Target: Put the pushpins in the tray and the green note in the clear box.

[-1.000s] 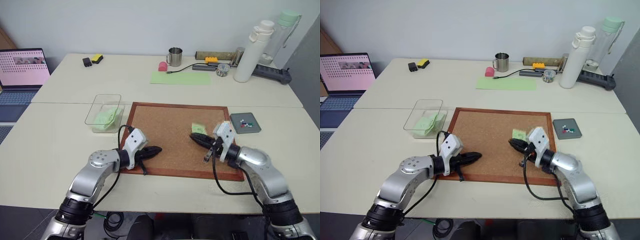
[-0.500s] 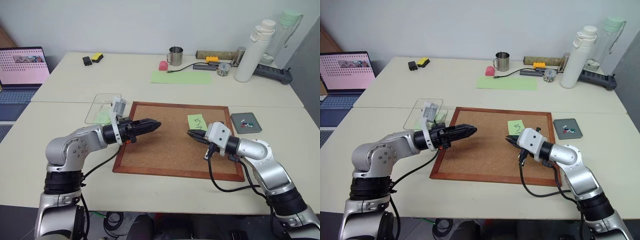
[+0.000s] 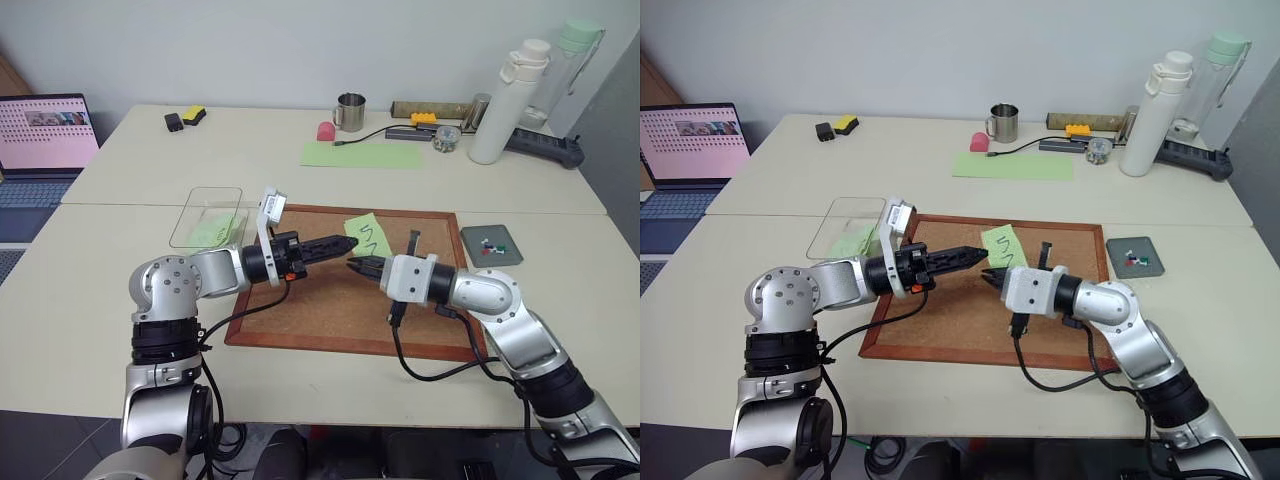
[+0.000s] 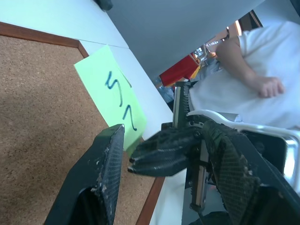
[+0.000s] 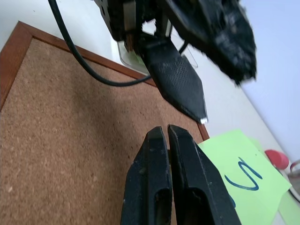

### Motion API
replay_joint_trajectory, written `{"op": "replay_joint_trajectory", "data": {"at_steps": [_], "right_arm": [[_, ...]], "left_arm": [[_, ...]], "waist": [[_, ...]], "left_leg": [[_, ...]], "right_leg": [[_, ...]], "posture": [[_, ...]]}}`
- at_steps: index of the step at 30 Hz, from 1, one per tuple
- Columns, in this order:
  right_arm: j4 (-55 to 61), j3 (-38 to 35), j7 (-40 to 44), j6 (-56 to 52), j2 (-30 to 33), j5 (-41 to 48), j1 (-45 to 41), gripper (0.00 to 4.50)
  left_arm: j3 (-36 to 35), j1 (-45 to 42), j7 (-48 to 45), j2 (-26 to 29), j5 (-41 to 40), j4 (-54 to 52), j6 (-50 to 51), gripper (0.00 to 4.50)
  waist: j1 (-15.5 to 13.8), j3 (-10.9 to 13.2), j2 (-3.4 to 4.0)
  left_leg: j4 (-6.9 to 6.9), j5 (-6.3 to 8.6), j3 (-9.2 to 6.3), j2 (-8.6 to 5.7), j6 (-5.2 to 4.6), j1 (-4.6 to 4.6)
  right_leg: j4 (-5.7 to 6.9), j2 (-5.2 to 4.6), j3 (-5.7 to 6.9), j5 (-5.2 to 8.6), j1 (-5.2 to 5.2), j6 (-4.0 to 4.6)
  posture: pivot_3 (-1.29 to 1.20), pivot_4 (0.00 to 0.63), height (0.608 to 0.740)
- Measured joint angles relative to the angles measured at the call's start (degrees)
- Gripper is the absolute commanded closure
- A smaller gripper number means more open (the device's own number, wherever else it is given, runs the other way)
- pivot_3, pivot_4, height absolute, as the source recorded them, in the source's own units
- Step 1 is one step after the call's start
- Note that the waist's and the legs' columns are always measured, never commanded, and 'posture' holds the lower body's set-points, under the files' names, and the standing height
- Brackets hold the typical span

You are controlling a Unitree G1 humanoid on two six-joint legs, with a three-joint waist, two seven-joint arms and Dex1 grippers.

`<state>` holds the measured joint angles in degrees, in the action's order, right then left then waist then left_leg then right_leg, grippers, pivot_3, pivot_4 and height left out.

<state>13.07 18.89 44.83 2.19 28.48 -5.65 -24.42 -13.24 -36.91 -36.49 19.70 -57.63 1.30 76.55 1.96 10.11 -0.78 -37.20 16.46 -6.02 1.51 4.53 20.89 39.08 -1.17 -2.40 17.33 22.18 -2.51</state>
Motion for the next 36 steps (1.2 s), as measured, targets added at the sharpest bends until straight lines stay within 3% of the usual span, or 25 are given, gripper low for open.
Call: {"op": "replay_joint_trajectory", "data": {"at_steps": [19,29,36], "right_arm": [[1.5,2.5,-0.3,1.1,-2.5,-2.7,-1.9,4.50],[1.5,-0.3,-0.9,2.1,1.0,-2.7,1.1,4.50],[2.6,-0.3,-0.9,2.0,0.4,-2.6,0.4,4.50]], "left_arm": [[1.5,0.1,0.0,0.4,0.1,0.8,-1.6,1.68],[-6.2,-1.1,1.9,3.2,-6.1,2.4,3.1,1.68],[-4.9,0.5,4.6,1.3,-7.4,0.8,4.7,1.68]], "waist": [[0.0,0.0,0.00],[0.0,0.0,-0.02],[-0.1,0.0,-0.03]], "left_leg": [[0.03,-0.01,0.00,-0.01,0.03,0.00],[0.02,-0.01,-0.01,-0.02,0.02,0.00],[0.02,-0.02,-0.02,-0.01,0.03,0.00]], "right_leg": [[-0.02,-0.01,0.00,0.00,0.00,0.00],[-0.02,-0.03,0.00,0.00,0.00,0.00],[-0.02,-0.03,0.01,0.00,0.00,0.00]], "posture": [[0.00,0.150,0.740],[0.00,0.150,0.740],[0.00,0.150,0.740]]}}
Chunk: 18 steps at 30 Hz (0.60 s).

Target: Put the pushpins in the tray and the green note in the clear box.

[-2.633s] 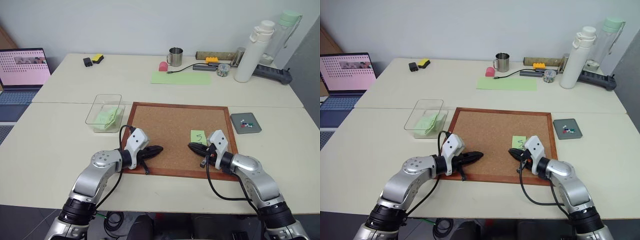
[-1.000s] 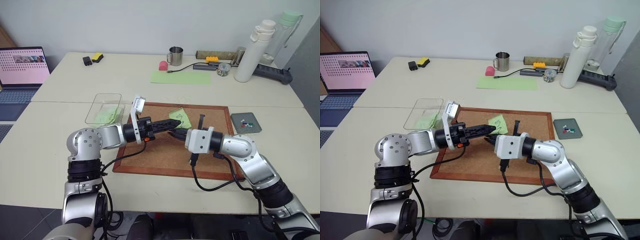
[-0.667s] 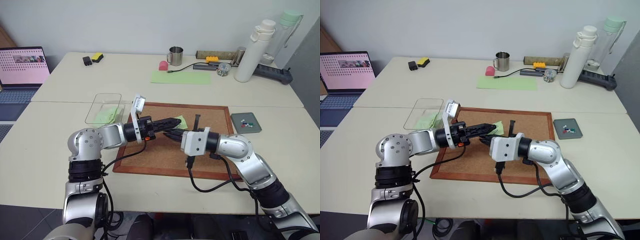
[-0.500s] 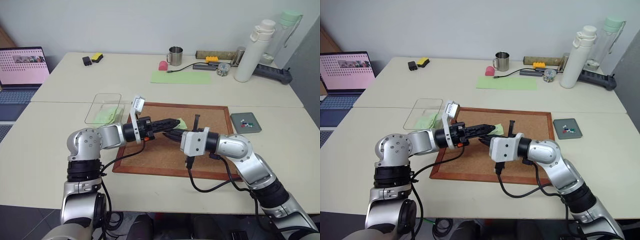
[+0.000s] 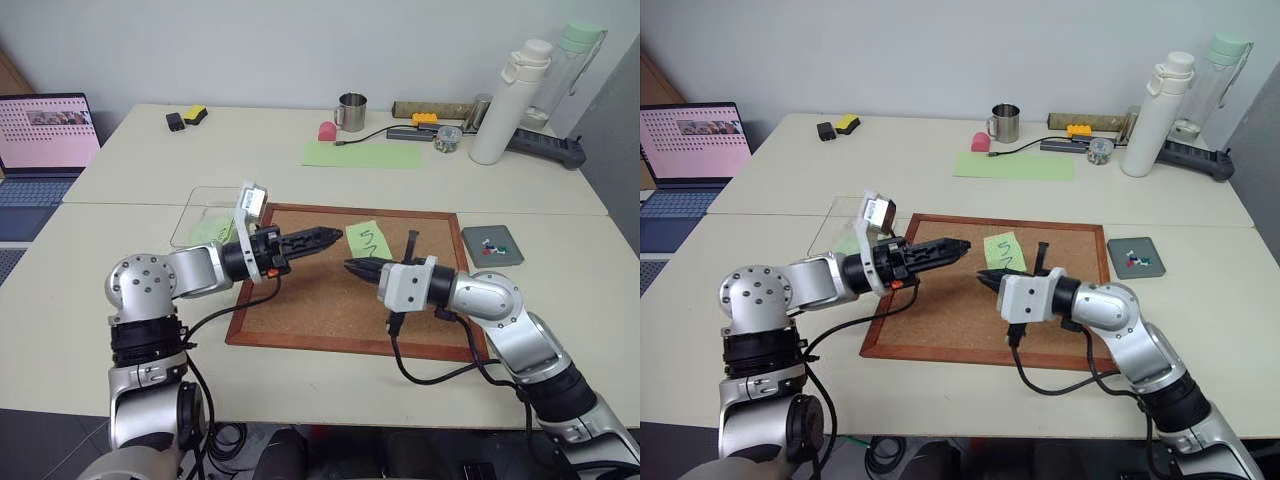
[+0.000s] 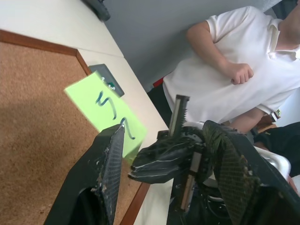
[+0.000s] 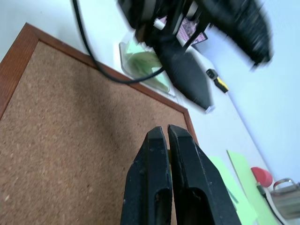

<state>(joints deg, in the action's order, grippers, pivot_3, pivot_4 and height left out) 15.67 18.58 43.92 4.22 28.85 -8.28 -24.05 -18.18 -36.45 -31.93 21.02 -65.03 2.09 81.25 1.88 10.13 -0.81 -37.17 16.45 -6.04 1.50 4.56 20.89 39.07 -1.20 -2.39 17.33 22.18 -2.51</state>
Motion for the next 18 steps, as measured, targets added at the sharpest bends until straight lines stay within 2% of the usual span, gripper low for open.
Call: {"op": "replay_joint_trajectory", "data": {"at_steps": [18], "right_arm": [[3.7,3.0,0.3,-2.3,-2.8,-0.2,-2.0,4.50]], "left_arm": [[3.2,-1.2,-0.2,-2.6,0.2,0.9,-1.0,1.68]], "waist": [[0.0,0.0,-0.01]], "left_leg": [[0.01,-0.02,0.00,-0.01,0.03,0.00]], "right_leg": [[-0.02,0.00,0.00,0.00,0.00,0.00]], "posture": [[0.00,0.150,0.740]]}}
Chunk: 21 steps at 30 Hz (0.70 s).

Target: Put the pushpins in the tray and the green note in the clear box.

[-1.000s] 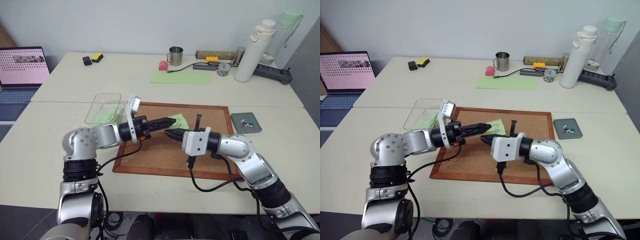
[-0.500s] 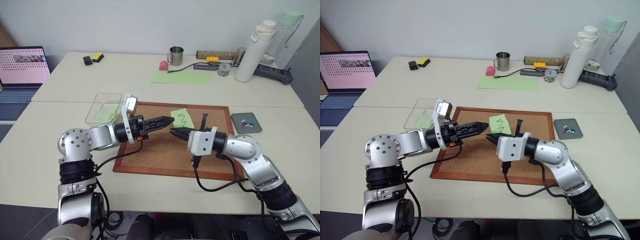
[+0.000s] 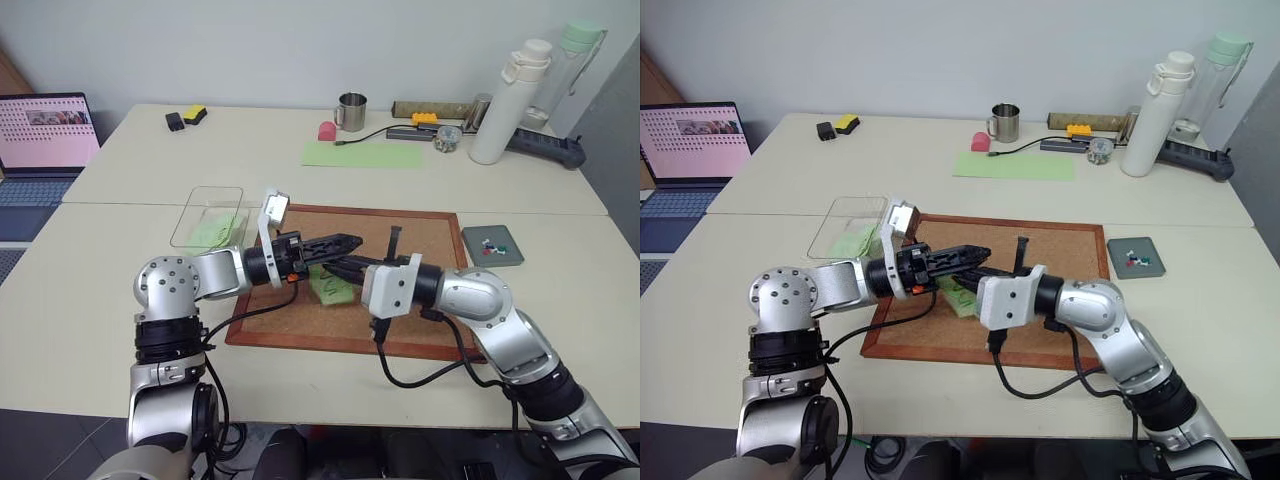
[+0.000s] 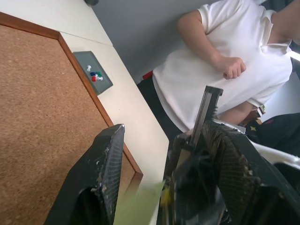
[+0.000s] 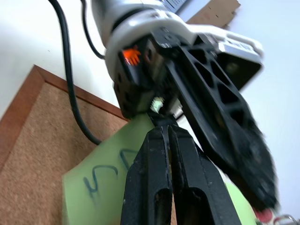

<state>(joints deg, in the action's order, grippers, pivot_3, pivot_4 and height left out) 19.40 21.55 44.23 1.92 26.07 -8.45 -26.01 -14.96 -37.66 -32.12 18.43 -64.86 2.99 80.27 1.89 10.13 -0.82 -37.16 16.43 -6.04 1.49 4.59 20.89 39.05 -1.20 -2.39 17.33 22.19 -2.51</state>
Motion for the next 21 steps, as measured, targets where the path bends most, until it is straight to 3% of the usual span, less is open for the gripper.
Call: {"op": "replay_joint_trajectory", "data": {"at_steps": [7,13,21], "right_arm": [[0.0,-0.3,-0.4,-0.2,0.3,0.0,0.1,4.50],[1.4,-3.7,-0.8,-2.4,1.0,0.7,0.3,4.50],[3.6,-5.0,-0.6,-5.0,0.8,2.8,0.1,4.50]], "left_arm": [[0.3,0.0,-1.2,3.4,0.8,1.1,-0.7,1.68],[-1.2,1.3,-4.7,9.8,1.2,0.6,-2.5,1.68],[7.7,3.9,-15.5,16.7,11.7,-3.5,-14.8,1.68]], "waist": [[0.0,0.0,0.00],[0.1,0.0,-0.01],[-0.1,0.0,-0.03]], "left_leg": [[0.01,0.00,-0.01,-0.01,0.00,0.00],[0.06,0.00,0.00,0.00,0.01,0.00],[0.11,-0.07,0.00,-0.03,0.14,0.00]], "right_leg": [[0.00,0.00,0.00,0.00,0.00,0.00],[-0.01,0.00,-0.01,0.00,0.03,0.00],[-0.02,-0.01,0.00,0.00,0.03,0.00]], "posture": [[0.00,0.150,0.740],[0.00,0.150,0.740],[0.00,0.150,0.740]]}}
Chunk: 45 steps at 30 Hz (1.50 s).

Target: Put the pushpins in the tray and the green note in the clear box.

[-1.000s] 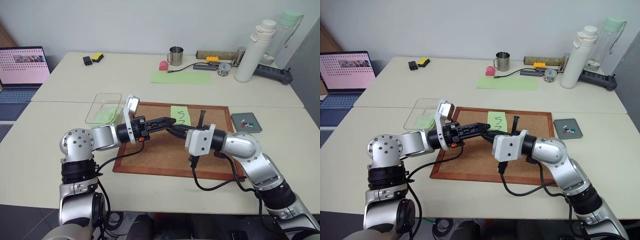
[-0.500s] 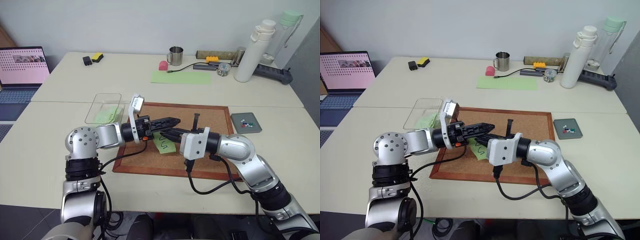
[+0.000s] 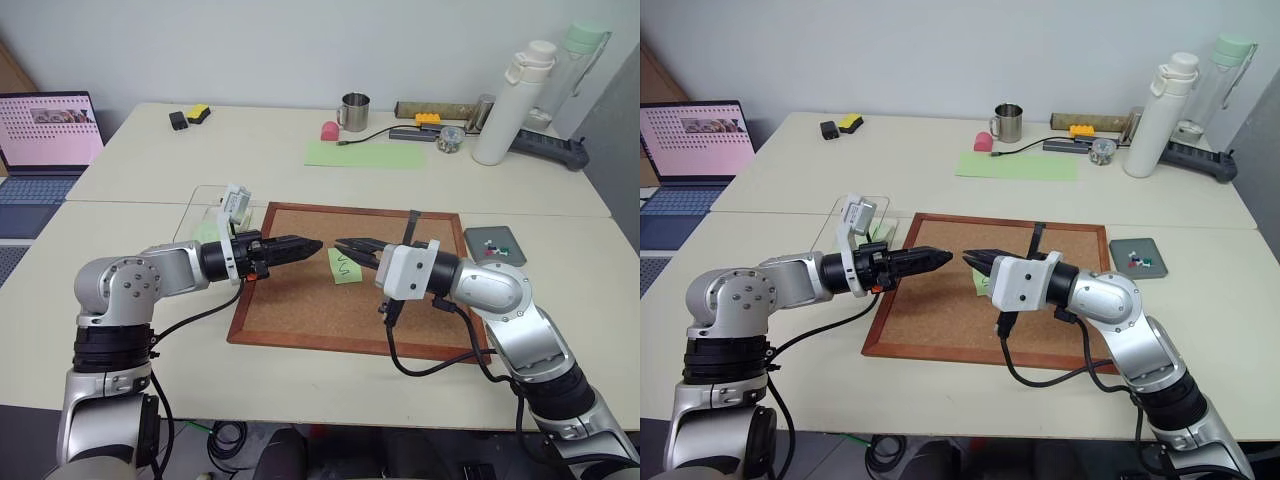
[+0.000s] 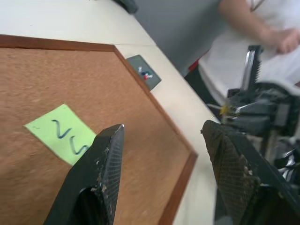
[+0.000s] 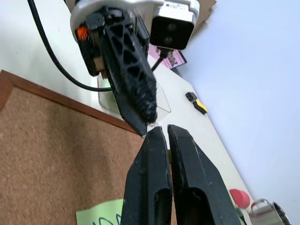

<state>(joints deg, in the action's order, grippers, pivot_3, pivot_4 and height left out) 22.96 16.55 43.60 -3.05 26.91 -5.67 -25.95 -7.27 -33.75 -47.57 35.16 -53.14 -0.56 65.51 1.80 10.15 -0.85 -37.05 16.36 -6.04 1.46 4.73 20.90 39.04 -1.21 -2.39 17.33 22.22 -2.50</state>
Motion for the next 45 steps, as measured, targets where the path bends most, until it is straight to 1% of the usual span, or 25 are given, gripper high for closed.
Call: {"op": "replay_joint_trajectory", "data": {"at_steps": [7,10,12,13,16,18,21,23,24,26,28,30,34,36,37,39,40,41,42,43,44,45], "right_arm": [[0.3,-1.3,-0.5,-1.4,0.2,0.3,1.1,4.50],[1.5,-5.1,-2.9,-5.4,-0.8,2.6,4.8,4.50],[1.7,-8.9,-4.9,-8.9,-1.5,4.7,7.6,4.50],[1.3,-12.5,-6.6,-11.8,-1.7,6.1,9.4,4.50],[-0.1,-16.3,-8.2,-13.9,-1.3,7.2,10.1,4.50],[-0.6,-18.4,-9.0,-15.2,-0.7,7.7,10.7,4.50],[-2.4,-23.0,-11.6,-20.3,-1.3,10.5,11.0,4.50],[-5.7,-27.3,-14.3,-24.0,-1.9,12.5,10.6,4.50],[-9.5,-30.9,-16.4,-26.5,-1.9,13.8,9.6,4.50],[-13.9,-34.5,-18.4,-28.9,-1.9,15.1,7.8,4.50],[-16.5,-36.1,-19.1,-30.1,-1.9,16.3,6.5,4.50],[-23.0,-38.0,-20.0,-31.3,-1.9,18.5,3.1,4.50],[-31.6,-38.3,-20.0,-31.1,-1.8,20.4,-0.8,4.50],[-35.3,-38.3,-20.1,-31.0,-1.8,20.6,-2.1,4.04],[-37.2,-38.3,-20.2,-30.6,-1.8,20.9,-2.6,3.91],[-39.1,-38.3,-20.2,-29.9,-1.5,21.0,-3.0,3.40],[-39.9,-38.3,-20.3,-29.7,-1.3,21.1,-3.2,3.07],[-40.3,-38.3,-20.3,-29.4,-1.2,21.4,-3.2,2.94],[-40.4,-38.4,-20.3,-29.2,-1.1,21.6,-3.2,2.58],[-40.4,-38.4,-20.3,-29.0,-1.0,21.8,-3.2,2.48],[-40.4,-38.4,-20.4,-28.8,-0.8,22.4,-3.2,2.14],[-40.4,-38.4,-20.4,-28.8,-0.7,22.6,-3.2,2.08]], "left_arm": [[2.9,0.1,-3.2,0.0,3.6,-0.8,-4.3,1.68],[4.7,0.4,-4.4,0.9,6.8,-3.5,-8.5,1.68],[6.7,0.6,-5.5,1.7,10.1,-5.5,-12.5,1.68],[8.6,0.8,-6.3,1.8,13.0,-7.1,-16.1,1.68],[10.5,1.2,-7.1,1.7,15.1,-8.6,-19.3,1.68],[10.8,1.2,-7.0,0.2,16.2,-9.0,-21.7,1.68],[13.1,0.7,-7.0,-1.2,20.2,-9.4,-27.6,1.68],[14.9,0.2,-7.4,-1.9,23.1,-9.6,-31.5,1.68],[16.0,-0.4,-7.9,-3.0,24.5,-9.8,-33.8,1.68],[17.1,-1.2,-8.1,-4.7,25.4,-10.1,-35.4,1.68],[18.1,-1.7,-8.2,-5.4,26.3,-10.1,-36.5,1.68],[19.7,-2.6,-8.4,-7.3,28.0,-9.6,-38.7,1.68],[21.2,-3.2,-8.9,-8.8,29.9,-7.4,-40.6,1.68],[21.6,-3.2,-9.1,-9.0,30.8,-6.5,-41.2,1.66],[21.6,-3.2,-9.3,-9.0,31.4,-5.9,-41.7,1.66],[21.6,-3.2,-9.4,-8.9,31.9,-5.8,-42.2,1.66],[21.6,-3.0,-9.4,-8.8,32.1,-5.9,-42.3,1.66],[21.6,-2.8,-9.5,-8.4,32.4,-6.0,-42.3,1.66],[21.6,-2.6,-9.4,-8.0,32.9,-6.0,-42.3,1.66],[21.6,-2.3,-9.4,-7.6,33.2,-6.0,-42.3,1.66],[21.6,-2.0,-9.4,-7.2,33.6,-6.0,-42.5,1.66],[21.5,-1.7,-9.3,-7.1,33.9,-6.0,-42.5,1.66]], "waist": [[0.1,0.0,-0.04],[0.0,0.0,-0.07],[-0.1,0.0,-0.08],[-0.1,0.1,-0.07],[-0.1,0.1,-0.07],[0.0,0.1,-0.07],[0.0,0.1,-0.07],[0.0,0.1,-0.08],[0.0,0.1,-0.08],[0.0,0.1,-0.08],[0.0,0.1,-0.07],[0.3,0.1,-0.04],[0.6,0.1,-0.02],[0.6,0.1,-0.01],[0.6,0.1,0.00],[0.6,0.1,0.01],[0.6,0.1,0.01],[0.6,0.1,0.02],[0.6,0.1,0.02],[0.7,0.1,0.03],[0.7,0.1,0.04],[0.7,0.1,0.04]], "left_leg": [[0.02,0.01,-0.01,0.02,-0.03,0.02],[0.03,0.01,0.00,0.02,-0.02,0.03],[0.02,0.01,-0.01,0.02,-0.03,0.03],[0.02,0.01,0.03,-0.01,-0.03,0.03],[0.02,0.08,0.07,-0.01,-0.14,0.00],[0.03,0.13,0.06,0.03,-0.24,0.00],[0.04,0.13,0.07,0.03,-0.24,0.01],[0.02,0.13,0.11,0.00,-0.24,0.02],[0.01,0.13,0.16,-0.02,-0.24,0.02],[0.01,0.14,0.19,-0.03,-0.25,0.01],[0.03,0.14,0.18,-0.01,-0.26,0.00],[0.04,0.14,0.26,0.01,-0.27,-0.03],[0.05,0.14,0.30,0.02,-0.28,-0.03],[0.04,0.14,0.32,0.02,-0.28,-0.01],[0.04,0.14,0.32,0.02,-0.28,0.00],[0.03,0.14,0.32,0.02,-0.28,0.01],[0.04,0.14,0.33,0.02,-0.28,0.01],[0.04,0.14,0.33,0.02,-0.28,0.00],[0.04,0.14,0.33,0.03,-0.28,-0.01],[0.04,0.14,0.33,0.03,-0.28,-0.01],[0.04,0.14,0.32,0.03,-0.28,-0.01],[0.04,0.14,0.32,0.03,-0.27,-0.01]], "right_leg": [[-0.01,0.02,0.01,0.00,0.02,0.00],[-0.02,0.01,0.00,0.00,0.02,0.00],[-0.03,0.01,0.02,0.00,-0.02,0.00],[-0.02,-0.02,-0.03,0.00,0.00,0.00],[0.00,-0.01,-0.06,0.00,0.00,0.00],[-0.01,0.04,-0.05,0.00,0.01,0.00],[-0.01,0.05,-0.05,0.00,0.01,0.00],[-0.01,0.02,-0.09,0.00,0.01,0.00],[-0.01,-0.01,-0.12,0.00,0.00,0.00],[0.00,-0.02,-0.14,-0.01,0.00,0.00],[0.00,0.01,-0.13,0.00,0.01,0.00],[0.01,0.03,-0.19,-0.01,0.02,0.00],[0.01,0.05,-0.20,-0.01,0.02,0.00],[0.00,0.03,-0.20,0.00,0.03,0.00],[-0.01,0.03,-0.20,0.00,0.03,0.00],[-0.01,0.02,-0.20,0.00,0.03,0.00],[-0.01,0.02,-0.20,0.00,0.03,0.00],[-0.01,0.02,-0.20,0.00,0.03,0.00],[0.00,0.03,-0.20,0.00,0.03,0.00],[0.01,0.03,-0.20,0.00,0.03,0.00],[0.01,0.03,-0.20,0.00,0.03,0.00],[0.01,0.03,-0.20,0.00,0.03,0.00]], "posture": [[0.00,0.150,0.740],[0.00,0.150,0.740],[0.00,0.150,0.740],[0.00,0.150,0.740],[0.00,0.150,0.740],[0.00,0.150,0.740],[0.00,0.150,0.740],[0.00,0.150,0.740],[0.00,0.150,0.740],[0.00,0.150,0.740],[0.00,0.150,0.740],[0.00,0.150,0.740],[0.00,0.150,0.740],[0.00,0.150,0.740],[0.00,0.150,0.740],[0.00,0.150,0.740],[0.00,0.150,0.740],[0.00,0.150,0.740],[0.00,0.150,0.740],[0.00,0.150,0.740],[0.00,0.150,0.740],[0.00,0.150,0.740]]}}
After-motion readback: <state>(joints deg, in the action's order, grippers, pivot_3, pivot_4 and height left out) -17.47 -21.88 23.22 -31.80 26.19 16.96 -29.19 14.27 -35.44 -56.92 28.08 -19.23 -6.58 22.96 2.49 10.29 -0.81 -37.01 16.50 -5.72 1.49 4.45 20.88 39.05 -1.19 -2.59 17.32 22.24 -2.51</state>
